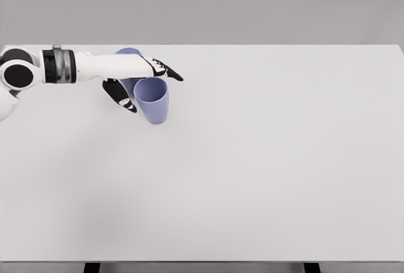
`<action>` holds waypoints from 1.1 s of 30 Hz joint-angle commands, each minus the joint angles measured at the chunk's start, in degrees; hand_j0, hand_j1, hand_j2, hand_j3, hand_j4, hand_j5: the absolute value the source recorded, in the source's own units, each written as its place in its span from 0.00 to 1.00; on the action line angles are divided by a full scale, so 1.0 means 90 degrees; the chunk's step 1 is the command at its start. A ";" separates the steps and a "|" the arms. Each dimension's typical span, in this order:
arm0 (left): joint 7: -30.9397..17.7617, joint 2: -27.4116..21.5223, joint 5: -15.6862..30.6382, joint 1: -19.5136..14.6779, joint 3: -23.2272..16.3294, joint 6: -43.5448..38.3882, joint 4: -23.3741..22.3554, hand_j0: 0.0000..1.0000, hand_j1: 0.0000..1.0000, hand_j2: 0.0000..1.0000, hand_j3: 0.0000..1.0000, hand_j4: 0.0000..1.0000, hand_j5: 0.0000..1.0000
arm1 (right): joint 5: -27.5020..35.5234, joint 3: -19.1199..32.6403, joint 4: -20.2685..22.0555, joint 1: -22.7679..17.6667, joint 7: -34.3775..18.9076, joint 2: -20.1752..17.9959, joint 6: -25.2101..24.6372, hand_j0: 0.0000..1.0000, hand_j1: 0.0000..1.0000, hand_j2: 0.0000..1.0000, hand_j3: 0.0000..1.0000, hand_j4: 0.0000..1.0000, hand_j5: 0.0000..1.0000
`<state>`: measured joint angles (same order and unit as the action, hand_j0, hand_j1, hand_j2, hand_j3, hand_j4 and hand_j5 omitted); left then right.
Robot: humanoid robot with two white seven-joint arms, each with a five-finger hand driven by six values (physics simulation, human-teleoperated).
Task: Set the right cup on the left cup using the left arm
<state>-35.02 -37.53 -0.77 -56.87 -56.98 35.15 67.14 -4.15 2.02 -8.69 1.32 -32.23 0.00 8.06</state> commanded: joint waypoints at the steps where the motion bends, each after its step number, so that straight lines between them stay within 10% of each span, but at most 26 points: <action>1: 0.0003 0.0010 -0.0041 0.0000 0.0003 -0.0017 -0.0028 1.00 1.00 1.00 1.00 1.00 1.00 | -0.0008 0.0001 -0.0001 0.0000 -0.0003 0.0000 0.0003 1.00 1.00 1.00 1.00 1.00 1.00; 8: 0.0003 0.0147 -0.0383 0.0088 0.0022 -0.0017 -0.0116 1.00 1.00 1.00 1.00 1.00 1.00 | -0.0008 0.0001 -0.0001 0.0000 -0.0003 0.0000 0.0013 1.00 1.00 1.00 1.00 1.00 1.00; 13: 0.0003 0.0137 -0.0344 0.0098 0.0061 -0.0017 -0.0116 0.63 0.63 0.63 0.63 0.63 0.63 | -0.0008 0.0001 -0.0001 0.0000 -0.0003 0.0000 0.0003 1.00 1.00 1.00 1.00 1.00 1.00; 25: 0.0003 0.0108 -0.0305 0.0107 0.0061 -0.0017 -0.0048 0.51 0.51 0.51 0.51 0.51 0.51 | -0.0008 0.0001 -0.0001 0.0000 -0.0003 0.0000 0.0003 1.00 1.00 1.00 1.00 1.00 1.00; 33: 0.0003 -0.0410 0.0203 0.0088 0.0032 -0.0017 0.1045 0.49 0.49 0.49 0.49 0.49 0.49 | -0.0008 0.0001 -0.0001 0.0000 -0.0003 0.0000 0.0003 1.00 1.00 1.00 1.00 1.00 1.00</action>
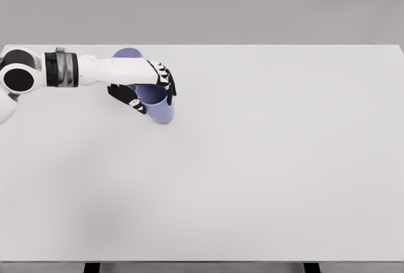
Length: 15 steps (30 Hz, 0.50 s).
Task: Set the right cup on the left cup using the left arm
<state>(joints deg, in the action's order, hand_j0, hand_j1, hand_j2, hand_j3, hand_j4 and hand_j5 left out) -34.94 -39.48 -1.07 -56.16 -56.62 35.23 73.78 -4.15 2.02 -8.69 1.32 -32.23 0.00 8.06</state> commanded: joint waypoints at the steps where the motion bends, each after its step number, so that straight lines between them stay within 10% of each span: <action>1: -0.0007 -0.0359 0.0372 0.0000 0.0021 -0.0025 0.0581 0.48 0.48 0.48 0.48 0.48 0.48 | -0.0008 0.0001 -0.0002 0.0000 -0.0003 0.0000 0.0003 1.00 1.00 1.00 1.00 1.00 1.00; 15: -0.0007 -0.1229 0.1320 -0.1113 -0.0057 -0.0025 0.1245 0.48 0.48 0.48 0.48 0.48 0.48 | -0.0008 0.0001 -0.0002 0.0000 -0.0003 0.0000 0.0003 1.00 1.00 1.00 1.00 1.00 1.00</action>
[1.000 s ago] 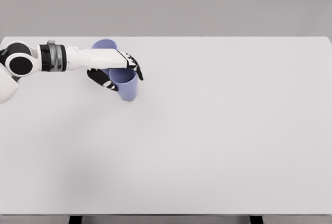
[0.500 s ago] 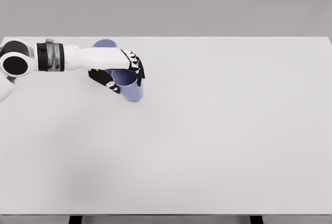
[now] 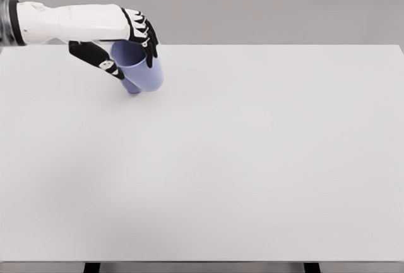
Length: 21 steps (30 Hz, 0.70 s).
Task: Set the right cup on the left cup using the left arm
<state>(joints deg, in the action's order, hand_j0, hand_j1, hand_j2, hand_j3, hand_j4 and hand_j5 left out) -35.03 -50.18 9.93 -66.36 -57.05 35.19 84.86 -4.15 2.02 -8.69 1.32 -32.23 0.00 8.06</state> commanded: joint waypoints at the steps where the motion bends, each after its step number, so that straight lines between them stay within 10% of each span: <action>1: 0.0003 -0.0040 0.0098 -0.0010 -0.0009 -0.0022 0.0005 0.48 0.48 0.48 0.48 0.48 0.48 | -0.0008 0.0001 -0.0001 0.0000 -0.0003 0.0000 0.0003 1.00 1.00 1.00 1.00 1.00 1.00; 21: 0.0003 0.0078 0.0137 -0.1045 -0.0790 -0.0022 -0.1518 0.49 0.49 0.49 0.49 0.49 0.49 | -0.0008 0.0001 -0.0001 0.0000 -0.0003 0.0000 0.0003 1.00 1.00 1.00 1.00 1.00 1.00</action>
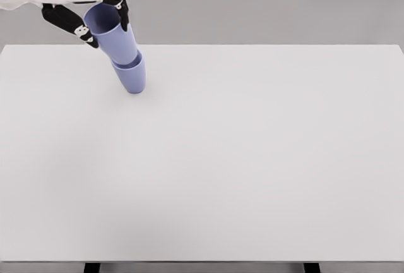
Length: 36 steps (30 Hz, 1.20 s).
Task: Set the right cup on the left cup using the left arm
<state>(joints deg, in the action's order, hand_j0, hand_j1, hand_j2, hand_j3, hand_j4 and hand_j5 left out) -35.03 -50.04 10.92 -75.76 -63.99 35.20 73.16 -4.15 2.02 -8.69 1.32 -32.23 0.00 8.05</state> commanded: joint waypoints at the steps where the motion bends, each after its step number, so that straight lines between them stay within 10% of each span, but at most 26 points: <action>1: 0.0004 0.0111 0.0007 -0.0010 -0.0019 -0.0022 -0.0277 0.49 0.49 0.49 0.49 0.49 0.49 | -0.0008 0.0000 -0.0002 0.0000 -0.0003 0.0000 0.0003 1.00 1.00 1.00 1.00 1.00 1.00; 36: 0.0004 0.1019 -0.0608 0.0039 -0.0077 -0.0022 -0.1518 0.51 0.51 0.51 0.51 0.51 0.51 | -0.0008 0.0000 -0.0002 0.0000 -0.0003 0.0000 0.0003 1.00 1.00 1.00 1.00 1.00 1.00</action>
<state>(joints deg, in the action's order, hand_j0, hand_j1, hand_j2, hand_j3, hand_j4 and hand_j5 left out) -35.02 -41.13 5.07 -75.32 -64.74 35.19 59.55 -4.15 2.02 -8.69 1.32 -32.23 0.00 8.05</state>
